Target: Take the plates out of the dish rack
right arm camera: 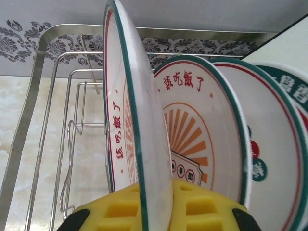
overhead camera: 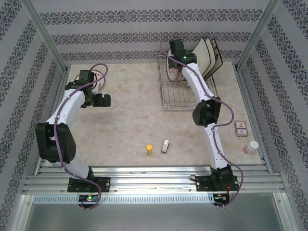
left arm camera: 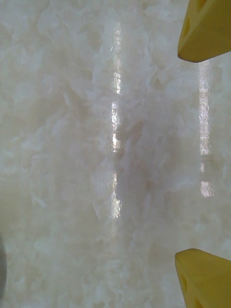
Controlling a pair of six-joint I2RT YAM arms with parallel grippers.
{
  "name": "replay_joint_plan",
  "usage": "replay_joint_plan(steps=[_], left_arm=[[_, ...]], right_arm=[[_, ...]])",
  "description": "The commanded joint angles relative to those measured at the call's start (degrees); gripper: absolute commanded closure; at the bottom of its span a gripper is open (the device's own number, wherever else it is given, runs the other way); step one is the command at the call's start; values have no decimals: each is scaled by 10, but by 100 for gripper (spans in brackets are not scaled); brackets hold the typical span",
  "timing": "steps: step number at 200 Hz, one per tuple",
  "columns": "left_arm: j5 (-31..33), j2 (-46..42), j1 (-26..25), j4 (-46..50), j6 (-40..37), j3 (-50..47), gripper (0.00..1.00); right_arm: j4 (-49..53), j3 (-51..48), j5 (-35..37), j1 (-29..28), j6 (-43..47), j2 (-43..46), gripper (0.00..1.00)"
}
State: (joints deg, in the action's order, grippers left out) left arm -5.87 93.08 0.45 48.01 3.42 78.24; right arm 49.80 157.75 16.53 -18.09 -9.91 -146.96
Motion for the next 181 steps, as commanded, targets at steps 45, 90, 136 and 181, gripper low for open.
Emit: replay_joint_plan(steps=[45, 90, 136, 181], left_arm=[[13, 12, -2, -3, 3, 17, 0], [15, 11, -4, -5, 5, 23, 0], [13, 16, -10, 0, 2, 42, 0], [2, 12, -12, -4, 1, 46, 0]], right_arm=[[57, -7, -13, -30, 42, 175, 100], [58, -72, -14, -45, 53, 256, 100], [0, -224, -143, -33, 7, 350, 100], [-248, -512, -510, 45, -169, 455, 100]])
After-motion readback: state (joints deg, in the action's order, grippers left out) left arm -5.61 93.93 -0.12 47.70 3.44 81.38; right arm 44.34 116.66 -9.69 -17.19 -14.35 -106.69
